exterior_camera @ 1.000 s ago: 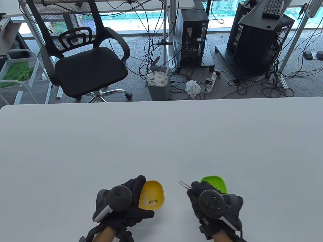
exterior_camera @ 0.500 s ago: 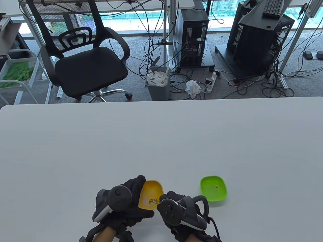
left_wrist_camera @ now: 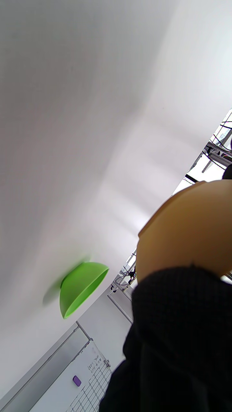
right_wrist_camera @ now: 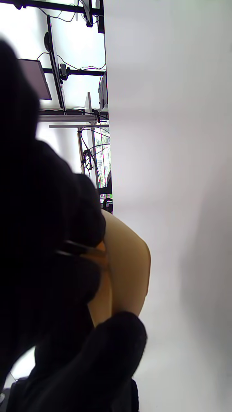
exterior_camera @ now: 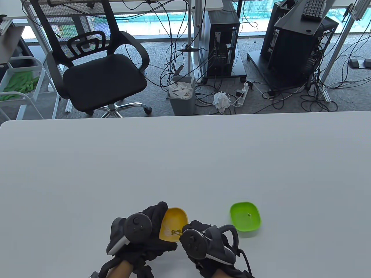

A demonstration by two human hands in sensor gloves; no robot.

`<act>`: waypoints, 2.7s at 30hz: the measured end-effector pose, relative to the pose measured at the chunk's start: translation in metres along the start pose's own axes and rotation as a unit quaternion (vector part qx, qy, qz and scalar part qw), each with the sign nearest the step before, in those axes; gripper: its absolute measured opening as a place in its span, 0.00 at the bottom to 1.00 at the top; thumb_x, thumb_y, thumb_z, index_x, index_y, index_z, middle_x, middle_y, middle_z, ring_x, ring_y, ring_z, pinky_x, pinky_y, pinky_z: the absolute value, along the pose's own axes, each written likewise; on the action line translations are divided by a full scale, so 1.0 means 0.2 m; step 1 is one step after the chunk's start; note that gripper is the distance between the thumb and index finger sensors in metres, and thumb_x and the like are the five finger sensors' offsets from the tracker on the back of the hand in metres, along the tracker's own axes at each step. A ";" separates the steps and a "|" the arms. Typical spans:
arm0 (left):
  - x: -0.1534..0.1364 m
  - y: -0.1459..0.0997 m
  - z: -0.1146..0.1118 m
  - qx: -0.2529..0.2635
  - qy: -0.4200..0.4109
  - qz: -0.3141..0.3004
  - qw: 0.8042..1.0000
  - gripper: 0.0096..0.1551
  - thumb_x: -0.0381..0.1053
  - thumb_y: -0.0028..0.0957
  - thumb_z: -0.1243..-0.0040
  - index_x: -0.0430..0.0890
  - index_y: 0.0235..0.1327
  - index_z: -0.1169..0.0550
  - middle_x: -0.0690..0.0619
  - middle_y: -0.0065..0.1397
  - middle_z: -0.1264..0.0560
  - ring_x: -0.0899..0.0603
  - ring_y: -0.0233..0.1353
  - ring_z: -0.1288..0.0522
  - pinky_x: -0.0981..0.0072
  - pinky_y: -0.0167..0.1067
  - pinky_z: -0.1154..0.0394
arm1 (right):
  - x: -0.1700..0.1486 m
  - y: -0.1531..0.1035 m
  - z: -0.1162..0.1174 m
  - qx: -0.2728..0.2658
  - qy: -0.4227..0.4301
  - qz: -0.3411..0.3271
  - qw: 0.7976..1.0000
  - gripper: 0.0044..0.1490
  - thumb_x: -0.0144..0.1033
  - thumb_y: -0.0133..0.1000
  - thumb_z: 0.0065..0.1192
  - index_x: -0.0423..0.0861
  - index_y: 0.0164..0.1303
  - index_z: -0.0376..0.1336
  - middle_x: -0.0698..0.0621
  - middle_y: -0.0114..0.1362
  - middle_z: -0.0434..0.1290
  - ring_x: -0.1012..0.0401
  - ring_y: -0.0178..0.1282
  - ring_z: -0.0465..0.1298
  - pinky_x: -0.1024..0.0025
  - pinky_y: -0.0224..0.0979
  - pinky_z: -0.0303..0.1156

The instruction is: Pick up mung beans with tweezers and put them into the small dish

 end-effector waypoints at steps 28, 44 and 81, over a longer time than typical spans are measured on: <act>-0.02 -0.02 0.02 0.013 -0.008 0.005 1.000 0.76 0.68 0.37 0.22 0.46 0.83 0.57 0.45 0.86 0.52 0.30 0.86 0.51 0.29 0.77 0.57 | -1.06 -0.36 -0.16 -0.080 0.072 0.286 0.952 0.21 0.39 0.51 0.75 0.38 0.45 0.79 0.41 0.43 0.82 0.65 0.28 0.79 0.71 0.31 0.80; -0.02 -0.02 0.02 0.013 -0.008 0.004 1.000 0.76 0.68 0.37 0.22 0.46 0.83 0.57 0.45 0.86 0.52 0.30 0.86 0.51 0.29 0.77 0.57 | -1.06 -0.37 -0.13 -0.070 0.080 0.295 0.950 0.22 0.40 0.52 0.74 0.38 0.45 0.79 0.41 0.43 0.82 0.65 0.28 0.79 0.71 0.31 0.80; -0.02 -0.02 0.02 0.014 -0.003 0.004 1.000 0.76 0.68 0.37 0.22 0.46 0.83 0.56 0.45 0.86 0.51 0.30 0.86 0.51 0.28 0.76 0.57 | 0.03 0.01 -0.02 0.014 -0.021 0.011 1.000 0.22 0.40 0.52 0.74 0.38 0.47 0.79 0.41 0.44 0.81 0.65 0.29 0.79 0.71 0.32 0.80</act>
Point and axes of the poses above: the tracker on the back of each hand, its own x axis roughly to the thumb side, its own y axis roughly from the wrist to the fingertips, z = x × y, the point moved 5 cm from there along y, roughly from the wrist to the fingertips
